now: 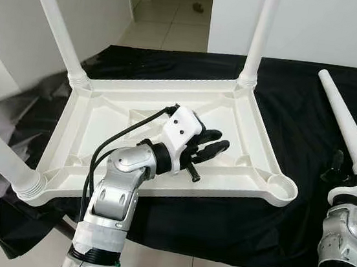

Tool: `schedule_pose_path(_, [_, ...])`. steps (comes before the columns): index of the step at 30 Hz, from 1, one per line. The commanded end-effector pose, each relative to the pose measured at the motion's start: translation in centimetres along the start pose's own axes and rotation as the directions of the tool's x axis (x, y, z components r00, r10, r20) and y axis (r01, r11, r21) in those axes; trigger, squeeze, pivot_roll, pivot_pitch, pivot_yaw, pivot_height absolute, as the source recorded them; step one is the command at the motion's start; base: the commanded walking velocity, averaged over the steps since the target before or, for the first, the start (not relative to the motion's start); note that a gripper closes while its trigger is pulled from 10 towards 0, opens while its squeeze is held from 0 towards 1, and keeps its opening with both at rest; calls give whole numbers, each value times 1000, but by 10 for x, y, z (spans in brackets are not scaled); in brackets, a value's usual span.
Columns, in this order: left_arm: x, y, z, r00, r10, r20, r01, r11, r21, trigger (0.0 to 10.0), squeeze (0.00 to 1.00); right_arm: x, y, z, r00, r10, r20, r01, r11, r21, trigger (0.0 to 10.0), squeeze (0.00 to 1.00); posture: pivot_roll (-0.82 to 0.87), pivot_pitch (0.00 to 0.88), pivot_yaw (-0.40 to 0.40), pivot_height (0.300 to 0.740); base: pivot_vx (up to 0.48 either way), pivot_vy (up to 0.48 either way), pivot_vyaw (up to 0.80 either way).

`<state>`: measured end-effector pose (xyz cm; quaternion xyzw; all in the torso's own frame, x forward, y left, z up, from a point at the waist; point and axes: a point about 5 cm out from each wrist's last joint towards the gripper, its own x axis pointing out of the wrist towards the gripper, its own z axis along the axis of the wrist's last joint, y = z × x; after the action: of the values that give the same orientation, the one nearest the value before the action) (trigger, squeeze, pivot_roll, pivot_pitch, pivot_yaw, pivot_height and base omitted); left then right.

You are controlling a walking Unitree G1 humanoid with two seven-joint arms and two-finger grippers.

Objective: Building children table

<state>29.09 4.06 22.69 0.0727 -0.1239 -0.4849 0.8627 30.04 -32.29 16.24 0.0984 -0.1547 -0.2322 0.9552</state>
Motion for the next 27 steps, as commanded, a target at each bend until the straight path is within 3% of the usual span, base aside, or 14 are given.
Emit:
schedule_pose_path(1, [1,11,2,961,275,10,-275,961,-28,10000,0,-3,2,-9,999,2,-32,-2,1000,13,10000,0,-4,141,138,740,0,0,0])
schedule_pose_path(15, [1,10,6,962,271,10,-271,962,-34,10000,0,12,8,-4,994,51,-95,-53,998,-16,10000,0,0,166,151,740,0,0,0])
schedule_pose_path(26, [-3,5,4,963,270,-11,-270,962,-46,10000,0,35,30,-3,970,170,-172,-182,981,-61,10000,0,22,192,159,740,0,0,0])
schedule_pose_path(27, [-3,5,4,962,271,-13,-272,961,-47,10000,0,38,31,-4,969,167,-183,-179,983,-49,5216,0,22,192,159,740,0,0,0])
